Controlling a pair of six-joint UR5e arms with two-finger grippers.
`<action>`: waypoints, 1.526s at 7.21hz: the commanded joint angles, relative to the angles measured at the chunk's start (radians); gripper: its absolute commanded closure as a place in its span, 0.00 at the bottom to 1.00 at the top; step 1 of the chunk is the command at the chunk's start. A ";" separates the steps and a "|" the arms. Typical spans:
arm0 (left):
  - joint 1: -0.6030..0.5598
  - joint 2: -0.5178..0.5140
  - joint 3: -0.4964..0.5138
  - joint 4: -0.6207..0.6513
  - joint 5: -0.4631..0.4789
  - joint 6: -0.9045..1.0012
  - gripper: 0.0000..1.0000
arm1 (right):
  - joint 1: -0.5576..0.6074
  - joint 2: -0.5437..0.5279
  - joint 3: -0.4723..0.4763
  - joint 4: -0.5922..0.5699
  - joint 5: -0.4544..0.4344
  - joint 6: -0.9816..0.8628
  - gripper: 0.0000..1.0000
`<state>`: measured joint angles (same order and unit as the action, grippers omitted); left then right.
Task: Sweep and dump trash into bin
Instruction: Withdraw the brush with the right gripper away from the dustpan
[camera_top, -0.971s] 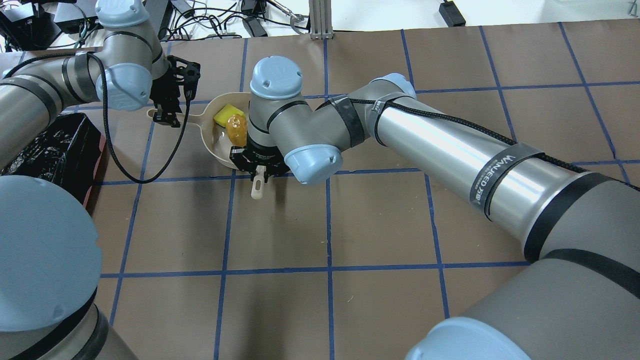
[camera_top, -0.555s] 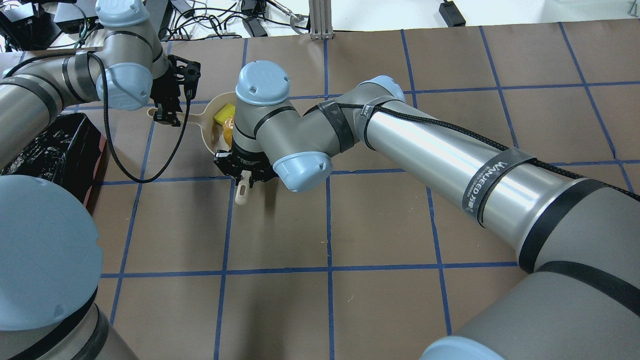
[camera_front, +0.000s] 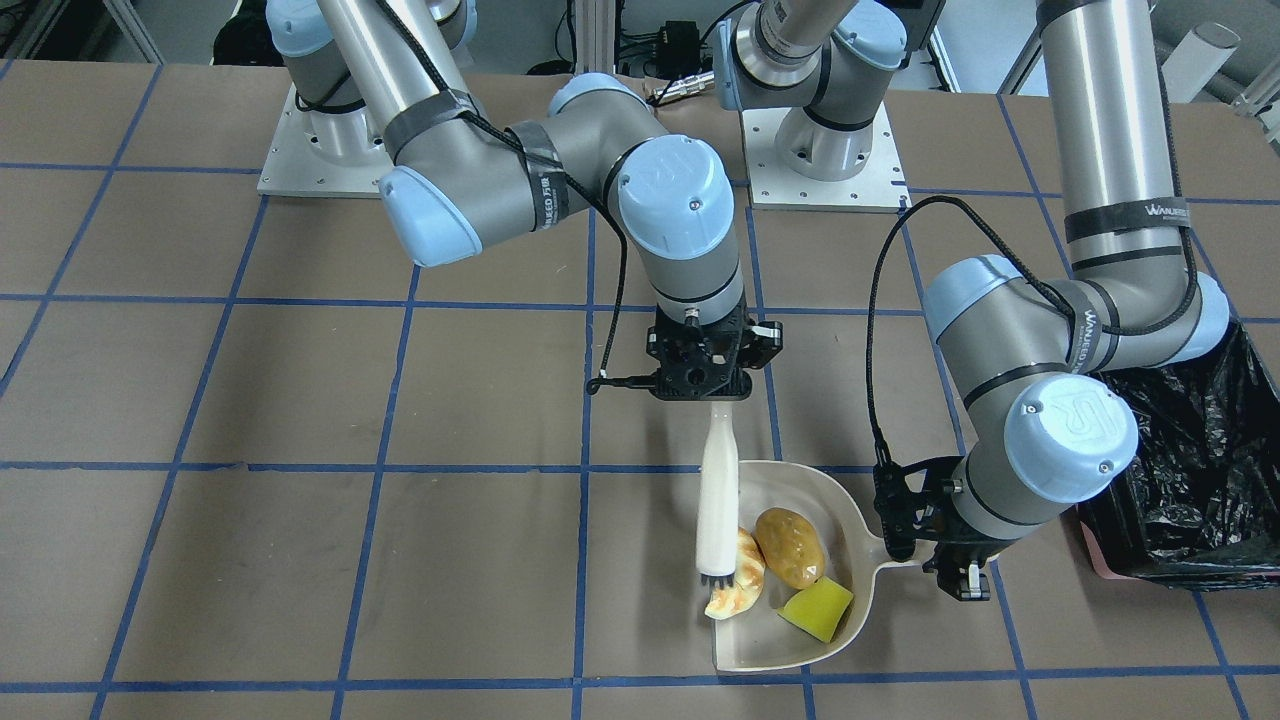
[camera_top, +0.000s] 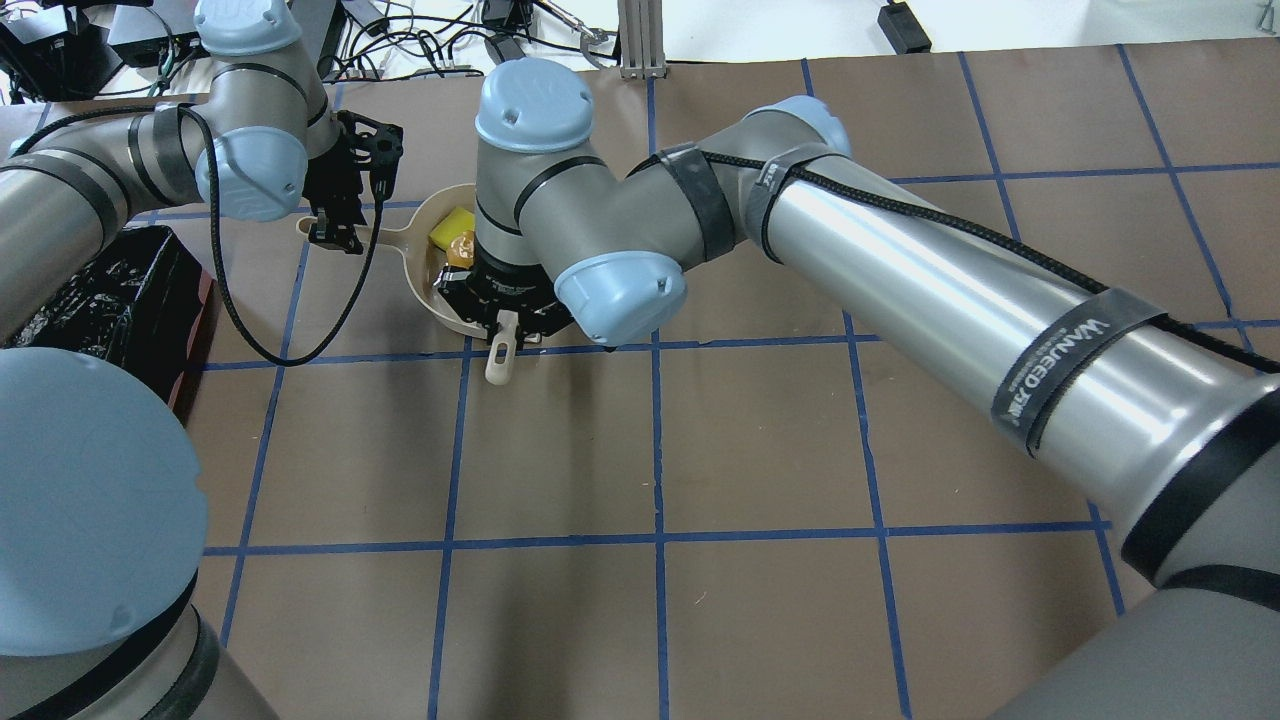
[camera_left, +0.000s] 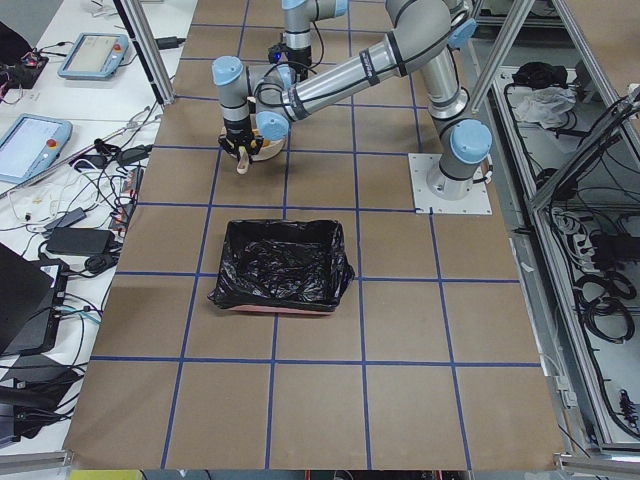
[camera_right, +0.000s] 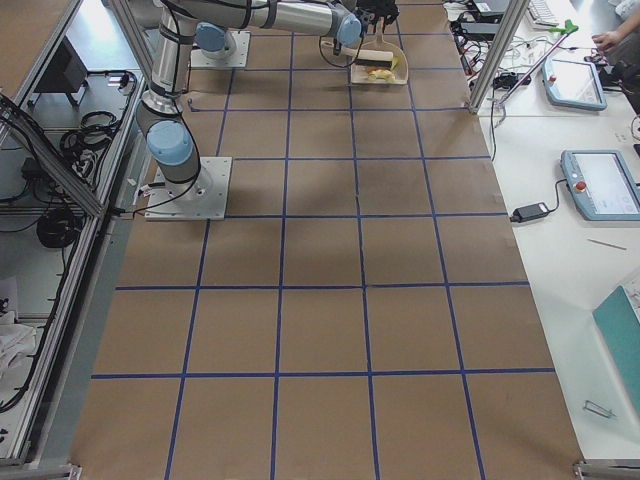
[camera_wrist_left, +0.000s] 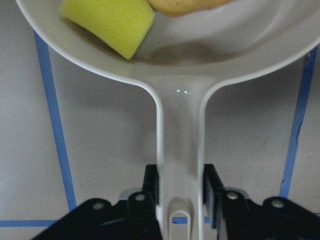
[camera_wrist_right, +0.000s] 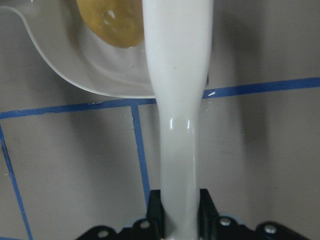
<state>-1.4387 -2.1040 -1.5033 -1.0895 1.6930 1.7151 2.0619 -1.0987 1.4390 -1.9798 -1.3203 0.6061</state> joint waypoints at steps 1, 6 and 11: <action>0.000 0.004 0.000 -0.004 -0.001 0.000 1.00 | -0.144 -0.099 -0.002 0.192 -0.097 -0.107 1.00; 0.006 0.021 -0.006 -0.004 -0.055 0.003 1.00 | -0.490 -0.268 0.099 0.322 -0.385 -0.571 1.00; 0.101 0.122 0.002 -0.068 -0.205 -0.006 1.00 | -0.819 -0.178 0.171 0.150 -0.309 -0.922 1.00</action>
<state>-1.3862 -2.0182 -1.5051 -1.1100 1.5340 1.7012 1.2738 -1.3026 1.5775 -1.7708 -1.6355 -0.2842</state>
